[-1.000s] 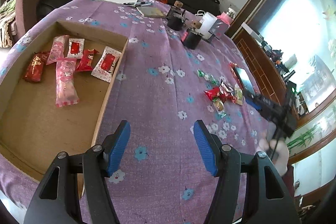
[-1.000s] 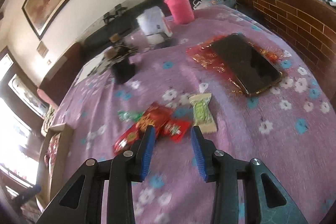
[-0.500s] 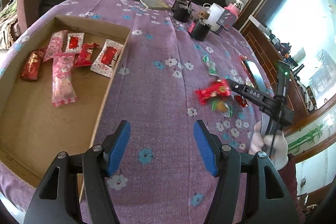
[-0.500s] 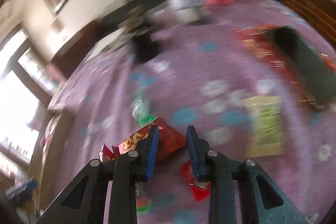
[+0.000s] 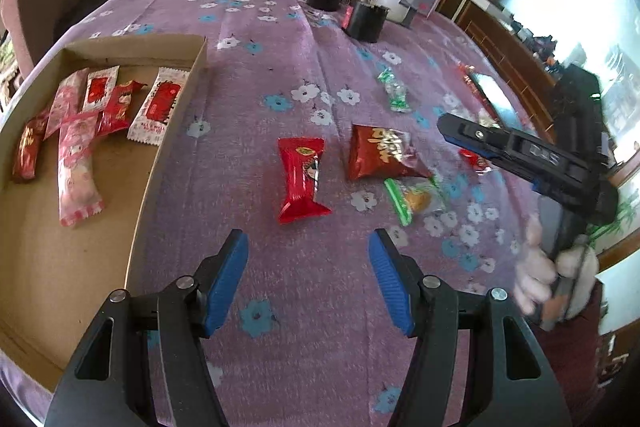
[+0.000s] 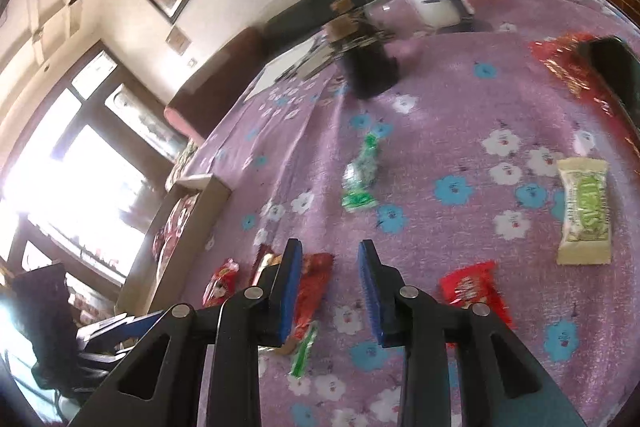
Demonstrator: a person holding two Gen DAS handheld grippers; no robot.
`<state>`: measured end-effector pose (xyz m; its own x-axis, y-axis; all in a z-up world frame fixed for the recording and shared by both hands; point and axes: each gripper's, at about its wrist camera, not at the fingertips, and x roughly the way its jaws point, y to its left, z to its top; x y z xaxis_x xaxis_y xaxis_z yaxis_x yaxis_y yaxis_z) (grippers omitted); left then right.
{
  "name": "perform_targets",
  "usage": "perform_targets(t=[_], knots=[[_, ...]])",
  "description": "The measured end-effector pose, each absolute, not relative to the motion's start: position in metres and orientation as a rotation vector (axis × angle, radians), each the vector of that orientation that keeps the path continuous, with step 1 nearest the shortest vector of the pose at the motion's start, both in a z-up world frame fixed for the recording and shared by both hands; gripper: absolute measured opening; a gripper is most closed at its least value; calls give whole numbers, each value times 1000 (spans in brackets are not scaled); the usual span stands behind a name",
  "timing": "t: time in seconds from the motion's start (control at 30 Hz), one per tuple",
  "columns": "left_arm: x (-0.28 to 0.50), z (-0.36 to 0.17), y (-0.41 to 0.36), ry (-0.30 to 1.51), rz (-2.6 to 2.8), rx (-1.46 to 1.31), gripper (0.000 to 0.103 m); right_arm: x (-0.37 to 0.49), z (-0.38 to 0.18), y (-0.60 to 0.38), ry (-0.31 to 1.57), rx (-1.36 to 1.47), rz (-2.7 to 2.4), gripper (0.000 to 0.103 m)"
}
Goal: Organize snacks
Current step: 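Close the left tool on a red cartoon-face snack while the right reaches a green-wrapped snack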
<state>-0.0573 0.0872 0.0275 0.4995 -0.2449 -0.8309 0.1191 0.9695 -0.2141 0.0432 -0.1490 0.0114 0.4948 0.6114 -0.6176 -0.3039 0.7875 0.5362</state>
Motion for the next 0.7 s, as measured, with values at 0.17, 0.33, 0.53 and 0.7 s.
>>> perform_targets(t=[0.17,0.33,0.53,0.7], knots=[[-39,24,87,1017,-173,-114,62,31,16,-119,943,250,668,40],[-24,20,84,1002,-157,-89,62,18,18,-98,970,111,674,47],[-9,11,73,1003,-146,-31,62,0,15,-67,956,-86,675,57],[3,2,68,1010,-140,2,61,-5,9,-59,941,-160,643,57]])
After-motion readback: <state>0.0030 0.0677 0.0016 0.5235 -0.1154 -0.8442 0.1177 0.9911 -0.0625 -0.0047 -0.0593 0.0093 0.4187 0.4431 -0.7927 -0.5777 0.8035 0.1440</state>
